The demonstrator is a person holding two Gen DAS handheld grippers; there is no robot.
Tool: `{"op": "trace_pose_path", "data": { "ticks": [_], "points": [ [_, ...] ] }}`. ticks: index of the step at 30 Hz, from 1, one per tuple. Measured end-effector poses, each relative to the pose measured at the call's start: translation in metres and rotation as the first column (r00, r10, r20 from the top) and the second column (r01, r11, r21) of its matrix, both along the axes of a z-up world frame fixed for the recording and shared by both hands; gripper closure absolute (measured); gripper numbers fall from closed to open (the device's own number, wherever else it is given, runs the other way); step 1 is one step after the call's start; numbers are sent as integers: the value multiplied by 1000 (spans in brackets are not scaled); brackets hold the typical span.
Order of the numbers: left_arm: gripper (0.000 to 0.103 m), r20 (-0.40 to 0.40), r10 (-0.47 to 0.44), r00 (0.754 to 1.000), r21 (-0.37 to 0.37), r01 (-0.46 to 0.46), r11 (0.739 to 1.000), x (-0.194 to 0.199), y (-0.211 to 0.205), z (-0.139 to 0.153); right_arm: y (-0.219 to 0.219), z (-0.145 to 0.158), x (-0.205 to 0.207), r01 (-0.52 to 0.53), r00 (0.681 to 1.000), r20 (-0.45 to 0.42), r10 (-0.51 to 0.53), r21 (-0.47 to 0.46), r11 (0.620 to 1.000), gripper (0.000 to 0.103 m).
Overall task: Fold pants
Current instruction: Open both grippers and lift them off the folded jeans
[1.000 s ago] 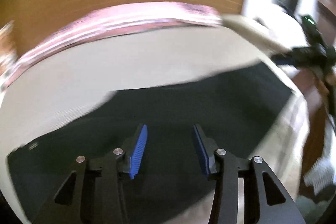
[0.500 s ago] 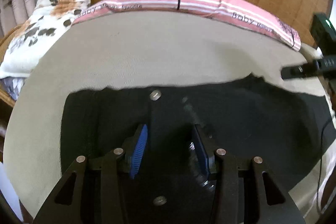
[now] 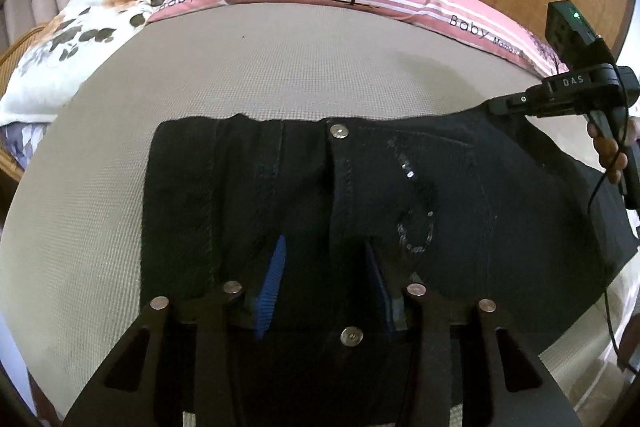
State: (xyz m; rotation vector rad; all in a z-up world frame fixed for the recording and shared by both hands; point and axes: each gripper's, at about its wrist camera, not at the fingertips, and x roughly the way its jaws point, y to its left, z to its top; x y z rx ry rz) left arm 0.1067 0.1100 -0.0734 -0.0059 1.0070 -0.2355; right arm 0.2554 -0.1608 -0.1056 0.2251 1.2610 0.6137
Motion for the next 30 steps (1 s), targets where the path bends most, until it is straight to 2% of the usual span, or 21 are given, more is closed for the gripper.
{"op": "trace_pose_path", "data": {
  "ticks": [3,7,11,12,14,16,19,22,24,28,30],
  "points": [
    [65,7,3,1000,7,-3,1000,-5,1,-1,9,-15,3,22,1000,17,-21,-62,998,94],
    [66,9,13,1000,1,-13,1000,-9,3,-2,12,-19,4,49,998,43,-46,-79,996,93],
    [66,9,24,1000,4,-24,1000,-8,2,1,9,-8,1,86,995,52,-83,-77,993,77],
    [66,7,35,999,-10,-35,999,-8,3,4,5,0,-2,104,992,73,-99,-74,992,69],
    [66,16,60,998,-64,-59,996,-7,6,16,-5,21,-13,136,982,140,-126,-58,989,67],
    [66,69,56,996,-80,-50,996,-7,2,33,-14,38,-24,168,970,193,-150,-79,983,61],
    [66,145,4,989,-77,7,997,-2,-16,56,-38,57,-47,218,950,252,-184,-114,969,60],
    [66,181,-71,981,-82,87,993,13,-44,64,-53,55,-63,242,950,241,-201,-156,958,60],
    [66,180,-125,976,-71,139,988,27,-65,59,-60,45,-71,257,951,229,-209,-209,944,60],
    [66,129,-205,970,-83,216,973,49,-101,38,-65,27,-83,281,950,209,-234,-239,930,60],
    [66,107,-244,964,-65,252,966,56,-121,26,-66,21,-86,293,945,222,-239,-259,920,60]
  ]
}}
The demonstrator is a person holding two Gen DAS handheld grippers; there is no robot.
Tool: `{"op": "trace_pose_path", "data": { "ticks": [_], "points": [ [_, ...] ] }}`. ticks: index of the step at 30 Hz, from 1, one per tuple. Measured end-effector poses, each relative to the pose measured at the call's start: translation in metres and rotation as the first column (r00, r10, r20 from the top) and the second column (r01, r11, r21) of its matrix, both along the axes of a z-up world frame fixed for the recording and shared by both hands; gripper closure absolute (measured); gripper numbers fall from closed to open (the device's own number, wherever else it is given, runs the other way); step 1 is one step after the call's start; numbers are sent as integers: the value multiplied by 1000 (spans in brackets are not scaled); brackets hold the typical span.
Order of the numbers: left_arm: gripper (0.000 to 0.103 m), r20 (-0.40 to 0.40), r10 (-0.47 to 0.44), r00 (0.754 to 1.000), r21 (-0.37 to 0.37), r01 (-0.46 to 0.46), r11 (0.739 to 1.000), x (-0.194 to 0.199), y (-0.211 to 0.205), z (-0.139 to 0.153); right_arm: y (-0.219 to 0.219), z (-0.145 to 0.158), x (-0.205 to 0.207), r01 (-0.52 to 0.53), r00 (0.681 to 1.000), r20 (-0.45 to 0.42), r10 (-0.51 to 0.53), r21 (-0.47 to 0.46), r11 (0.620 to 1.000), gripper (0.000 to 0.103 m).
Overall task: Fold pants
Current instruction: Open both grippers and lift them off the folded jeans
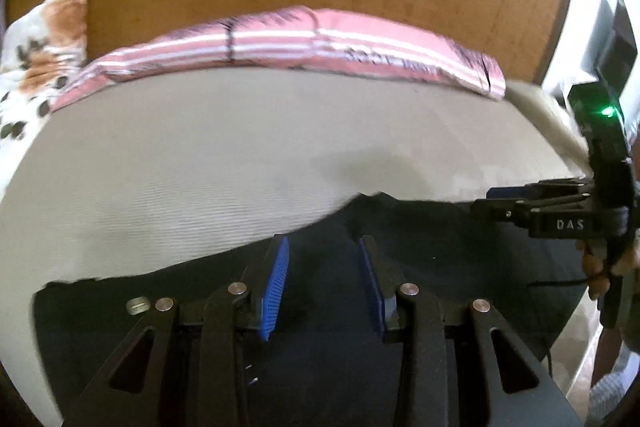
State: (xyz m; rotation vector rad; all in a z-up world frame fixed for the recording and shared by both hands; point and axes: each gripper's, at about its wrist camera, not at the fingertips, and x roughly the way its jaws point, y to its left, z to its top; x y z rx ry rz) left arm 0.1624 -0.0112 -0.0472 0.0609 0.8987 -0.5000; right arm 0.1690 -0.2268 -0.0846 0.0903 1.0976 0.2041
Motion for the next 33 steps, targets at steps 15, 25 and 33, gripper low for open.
{"op": "trace_pose_path", "data": {
  "ticks": [15,25,33],
  "points": [
    [66,-7,3,1000,195,-2,981,7,-23,-46,-20,-22,3,97,995,17,-97,1,995,57],
    [60,-19,92,996,39,-91,995,-24,59,-31,-81,-12,-59,243,969,17,-245,53,968,56],
    [59,-15,136,991,109,-133,985,-28,55,-33,-132,-20,-97,368,930,-24,-368,110,923,56]
  ]
}}
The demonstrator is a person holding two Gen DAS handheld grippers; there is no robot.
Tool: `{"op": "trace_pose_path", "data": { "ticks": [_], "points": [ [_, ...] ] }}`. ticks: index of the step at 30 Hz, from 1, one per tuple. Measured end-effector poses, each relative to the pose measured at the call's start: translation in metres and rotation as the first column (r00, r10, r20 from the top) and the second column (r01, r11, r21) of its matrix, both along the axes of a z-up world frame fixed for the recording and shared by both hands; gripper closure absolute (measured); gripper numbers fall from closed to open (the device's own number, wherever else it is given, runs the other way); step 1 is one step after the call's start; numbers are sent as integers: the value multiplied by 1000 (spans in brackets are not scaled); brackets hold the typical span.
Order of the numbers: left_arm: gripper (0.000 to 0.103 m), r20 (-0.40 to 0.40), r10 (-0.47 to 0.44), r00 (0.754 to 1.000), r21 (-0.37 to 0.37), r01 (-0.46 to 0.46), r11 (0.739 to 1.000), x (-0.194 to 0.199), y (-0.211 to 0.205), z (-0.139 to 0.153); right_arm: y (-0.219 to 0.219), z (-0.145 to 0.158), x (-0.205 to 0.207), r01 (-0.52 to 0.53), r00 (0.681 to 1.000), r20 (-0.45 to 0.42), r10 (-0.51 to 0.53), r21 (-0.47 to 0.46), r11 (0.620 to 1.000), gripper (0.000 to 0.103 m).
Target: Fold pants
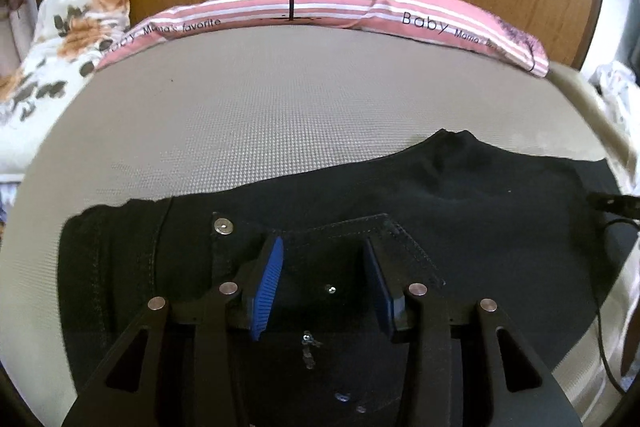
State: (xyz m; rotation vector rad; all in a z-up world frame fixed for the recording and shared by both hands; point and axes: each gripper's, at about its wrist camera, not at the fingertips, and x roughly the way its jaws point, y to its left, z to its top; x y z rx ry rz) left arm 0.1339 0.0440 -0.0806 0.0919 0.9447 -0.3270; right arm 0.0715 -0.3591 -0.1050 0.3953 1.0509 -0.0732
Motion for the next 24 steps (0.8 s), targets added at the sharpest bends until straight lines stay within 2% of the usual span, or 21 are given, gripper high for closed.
{"op": "trace_pose_path", "data": {
  "ticks": [3,8,12,17,20,24],
  "points": [
    [59,3,-45,999,-15,45,999,-9,-17,10,-21,16,-21,40,998,48,-42,38,998,56],
    [59,16,-192,981,-25,192,981,-33,-71,24,-75,33,-71,167,982,77,-174,85,982,56],
    [58,8,-344,939,-10,344,939,-53,-126,25,-122,30,-117,296,951,55,-306,132,946,55],
    [58,-37,-475,879,8,476,880,-76,-182,16,-176,12,-173,448,886,21,-463,210,869,54],
    [58,-60,-521,851,10,523,852,-86,-204,12,-194,0,-186,491,861,6,-508,245,836,54],
    [58,-80,-551,831,2,553,833,-96,-219,9,-214,-16,-192,521,839,0,-544,287,803,54]
  ]
}}
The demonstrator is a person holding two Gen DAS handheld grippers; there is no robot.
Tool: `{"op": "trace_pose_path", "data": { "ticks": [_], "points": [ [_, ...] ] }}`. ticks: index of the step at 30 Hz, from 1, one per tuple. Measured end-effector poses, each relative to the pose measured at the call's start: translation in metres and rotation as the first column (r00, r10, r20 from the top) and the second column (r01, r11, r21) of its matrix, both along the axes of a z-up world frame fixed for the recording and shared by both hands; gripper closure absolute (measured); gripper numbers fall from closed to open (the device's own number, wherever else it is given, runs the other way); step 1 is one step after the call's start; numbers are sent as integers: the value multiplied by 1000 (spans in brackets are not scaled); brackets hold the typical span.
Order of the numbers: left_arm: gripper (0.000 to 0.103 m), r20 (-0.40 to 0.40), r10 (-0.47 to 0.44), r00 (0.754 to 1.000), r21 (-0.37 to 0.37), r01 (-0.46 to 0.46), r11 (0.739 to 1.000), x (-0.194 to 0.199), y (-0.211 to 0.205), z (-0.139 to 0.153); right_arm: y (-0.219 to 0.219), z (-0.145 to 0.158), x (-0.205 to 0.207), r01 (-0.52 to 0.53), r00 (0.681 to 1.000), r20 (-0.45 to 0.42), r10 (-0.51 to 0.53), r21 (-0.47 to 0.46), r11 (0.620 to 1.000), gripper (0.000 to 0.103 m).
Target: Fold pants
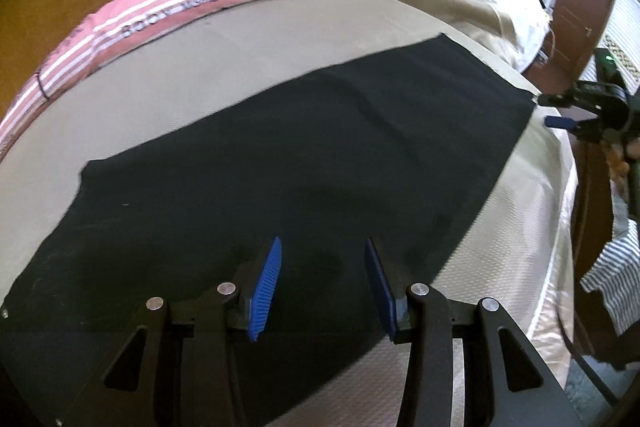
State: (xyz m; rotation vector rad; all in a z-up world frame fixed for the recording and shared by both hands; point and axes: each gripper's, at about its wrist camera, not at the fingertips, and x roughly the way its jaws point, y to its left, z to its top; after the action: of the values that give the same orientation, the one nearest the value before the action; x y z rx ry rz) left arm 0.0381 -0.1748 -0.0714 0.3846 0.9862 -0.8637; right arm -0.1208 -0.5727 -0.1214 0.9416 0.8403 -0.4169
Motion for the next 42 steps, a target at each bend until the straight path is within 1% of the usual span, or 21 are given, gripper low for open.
{"op": "trace_pose_path", "data": {
  "ticks": [2,6,8,10,12,13,14,17,19,21,24,27,28,30,31,34,37,39,42],
  "points": [
    [58,-23,-16,1000,2,16,1000,-4,-5,-3,-6,-5,3,17,1000,26,-17,10,1000,54],
    [58,-54,-32,998,26,33,999,-13,-10,-13,-15,-9,17,42,996,73,-41,-6,999,54],
    [58,-61,-29,998,31,31,999,-14,-11,-16,-18,-10,18,49,996,81,-47,-20,999,59],
    [58,-72,-21,997,17,22,1000,-12,-11,-17,-19,-13,24,54,996,75,-51,-34,998,74],
    [58,-80,-8,997,7,9,1000,-9,-10,-17,-20,-16,24,65,995,72,-63,-26,998,81],
    [58,-83,-3,997,4,3,1000,-8,-9,-17,-21,-16,24,63,996,70,-61,-16,998,89],
    [58,-82,7,997,5,-6,1000,-7,-8,-15,-21,-17,24,60,995,75,-60,6,998,92],
    [58,-85,54,995,-12,-55,998,1,2,-8,-18,-12,23,69,992,104,-73,42,997,94],
    [58,-83,96,992,-41,-100,994,8,13,-1,-11,-2,26,55,988,138,-63,58,997,94],
    [58,-82,151,985,-76,-158,985,18,31,9,1,9,37,21,984,176,-35,82,996,94],
    [58,-78,248,966,-117,-256,960,33,63,22,35,28,66,-78,974,217,59,78,994,94],
    [58,-74,320,945,-139,-327,935,42,93,32,67,39,97,-174,958,244,151,75,982,94],
    [58,-72,342,937,-147,-349,926,44,104,35,84,43,113,-223,946,258,195,82,971,94],
    [58,-74,381,922,-158,-388,908,47,121,38,109,47,134,-284,931,261,255,79,956,94],
    [58,-78,395,915,-164,-403,901,48,129,39,129,49,149,-333,916,264,303,78,940,94],
    [58,-93,438,894,-167,-448,878,50,152,39,176,49,179,-437,876,265,402,85,895,94],
    [58,-113,461,880,-174,-474,863,48,167,34,235,44,200,-560,813,243,529,82,824,94],
    [58,-128,471,873,-181,-488,854,46,176,31,265,37,204,-619,775,233,587,95,780,94],
    [58,-152,479,865,-190,-501,844,45,183,27,313,25,206,-704,706,185,684,86,705,94]
  ]
}}
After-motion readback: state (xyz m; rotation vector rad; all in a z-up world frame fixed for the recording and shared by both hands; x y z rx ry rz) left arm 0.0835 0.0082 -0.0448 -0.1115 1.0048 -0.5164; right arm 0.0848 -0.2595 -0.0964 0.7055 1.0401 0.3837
